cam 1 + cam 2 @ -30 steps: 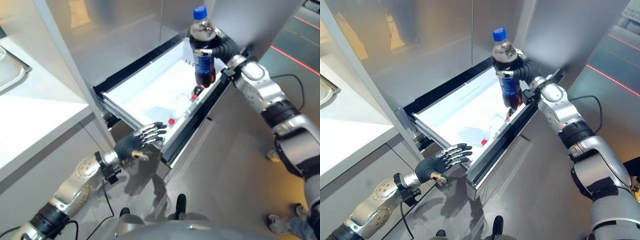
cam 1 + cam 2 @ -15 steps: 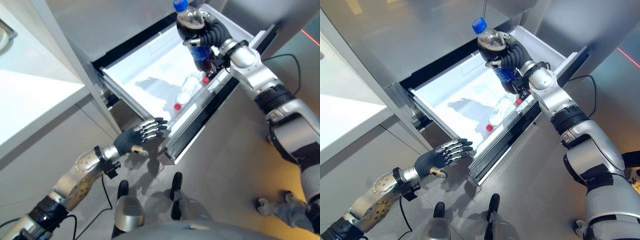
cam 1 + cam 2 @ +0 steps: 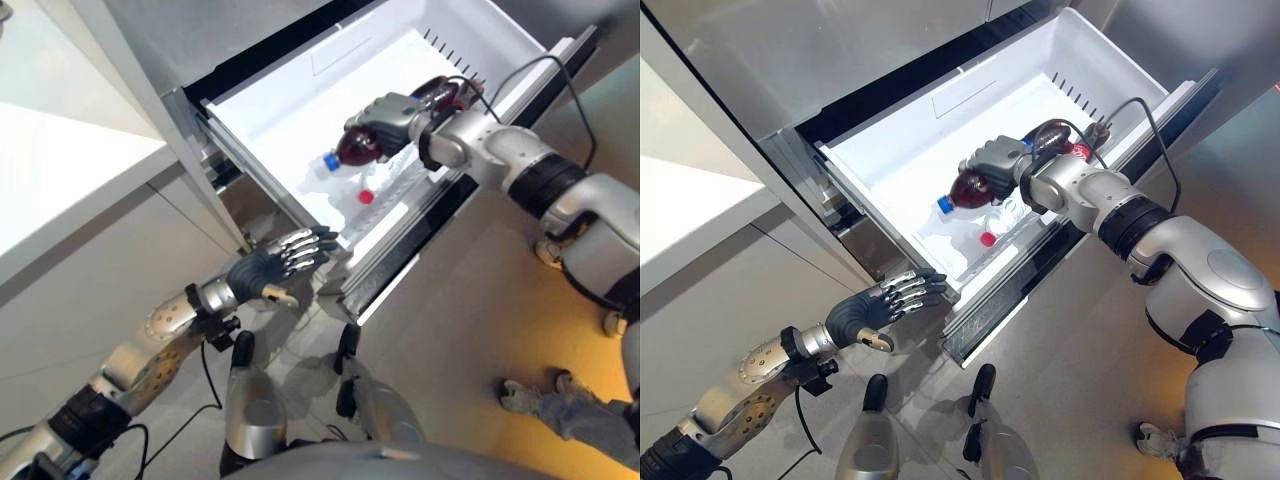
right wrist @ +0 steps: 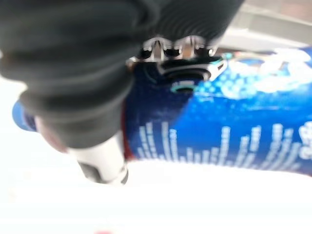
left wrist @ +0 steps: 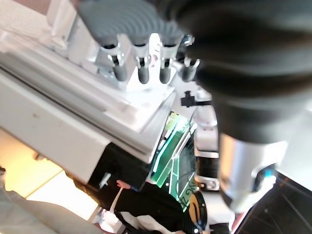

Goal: Take the drinks into the refrigerator

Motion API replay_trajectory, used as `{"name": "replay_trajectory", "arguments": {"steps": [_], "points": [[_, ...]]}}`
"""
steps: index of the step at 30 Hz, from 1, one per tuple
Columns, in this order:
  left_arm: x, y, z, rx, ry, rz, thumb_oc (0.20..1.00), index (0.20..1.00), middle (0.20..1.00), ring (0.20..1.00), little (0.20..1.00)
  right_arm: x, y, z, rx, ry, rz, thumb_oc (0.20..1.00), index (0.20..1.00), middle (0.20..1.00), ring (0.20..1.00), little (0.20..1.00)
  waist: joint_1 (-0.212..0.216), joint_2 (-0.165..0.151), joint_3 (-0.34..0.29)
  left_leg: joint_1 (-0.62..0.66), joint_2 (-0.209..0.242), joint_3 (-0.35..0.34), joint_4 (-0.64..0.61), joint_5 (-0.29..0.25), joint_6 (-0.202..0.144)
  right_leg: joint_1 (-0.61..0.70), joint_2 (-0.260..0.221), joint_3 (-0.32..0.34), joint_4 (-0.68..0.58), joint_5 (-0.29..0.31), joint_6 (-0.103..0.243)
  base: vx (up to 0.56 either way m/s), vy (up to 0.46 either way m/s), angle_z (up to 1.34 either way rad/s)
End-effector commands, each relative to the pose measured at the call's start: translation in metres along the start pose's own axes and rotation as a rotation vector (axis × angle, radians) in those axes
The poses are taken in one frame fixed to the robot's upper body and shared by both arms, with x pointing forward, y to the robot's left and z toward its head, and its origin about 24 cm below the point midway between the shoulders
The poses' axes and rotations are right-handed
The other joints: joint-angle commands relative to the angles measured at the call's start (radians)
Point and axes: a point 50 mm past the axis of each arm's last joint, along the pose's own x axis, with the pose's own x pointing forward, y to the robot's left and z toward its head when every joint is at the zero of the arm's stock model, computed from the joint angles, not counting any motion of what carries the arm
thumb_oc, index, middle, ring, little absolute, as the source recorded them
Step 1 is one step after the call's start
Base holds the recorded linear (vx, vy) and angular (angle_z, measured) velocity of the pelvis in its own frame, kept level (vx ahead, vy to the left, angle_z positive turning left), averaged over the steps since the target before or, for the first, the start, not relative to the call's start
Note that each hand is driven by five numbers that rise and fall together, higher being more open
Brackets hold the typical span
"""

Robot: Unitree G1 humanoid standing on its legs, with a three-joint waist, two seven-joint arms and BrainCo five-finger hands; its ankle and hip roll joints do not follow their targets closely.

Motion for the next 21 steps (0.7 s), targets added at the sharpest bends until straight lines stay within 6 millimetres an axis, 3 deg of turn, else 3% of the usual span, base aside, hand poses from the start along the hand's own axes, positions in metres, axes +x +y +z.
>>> {"name": "replay_trajectory", "arguments": {"steps": [1,6,13,21], "points": [[0.006,-0.021,0.025,0.065,-0.108,-0.101,1.000,1.000,1.000,1.000,1.000,-0.027,-0.060,-0.061,-0.252,0.200,-0.083,0.200,0.200,0.200,0.200,0.200,0.034,0.001,0.000,-0.081,-0.100,-0.028,0.040,0.007,0.133,0.052,0.028,-0.020,0.149,-0.141,0.048,-0.01,-0.032,0.13],[0.012,-0.021,0.027,0.078,-0.135,-0.084,1.000,1.000,1.000,1.000,1.000,-0.021,-0.046,-0.055,-0.288,0.193,-0.024,0.200,0.200,0.200,0.200,0.200,0.038,-0.010,0.032,-0.114,-0.101,-0.041,0.061,0.003,0.133,0.035,0.031,-0.026,0.157,-0.144,0.045,-0.01,-0.024,0.09],[0.016,-0.022,0.030,0.095,-0.164,-0.065,1.000,1.000,1.000,1.000,1.000,-0.018,-0.041,-0.054,-0.285,0.210,-0.015,0.200,0.200,0.200,0.200,0.200,0.039,-0.016,0.066,-0.160,-0.096,-0.053,0.090,0.001,0.132,-0.001,0.031,-0.029,0.185,-0.149,0.044,-0.03,-0.015,0.08],[0.016,-0.024,0.033,0.089,-0.196,-0.053,1.000,1.000,1.000,1.000,1.000,-0.014,-0.037,-0.051,-0.273,0.201,-0.018,0.200,0.200,0.200,0.200,0.200,0.046,0.003,0.090,-0.170,-0.096,-0.066,0.068,0.019,0.131,-0.018,0.034,-0.042,0.184,-0.153,0.040,-0.02,-0.002,0.04]]}}
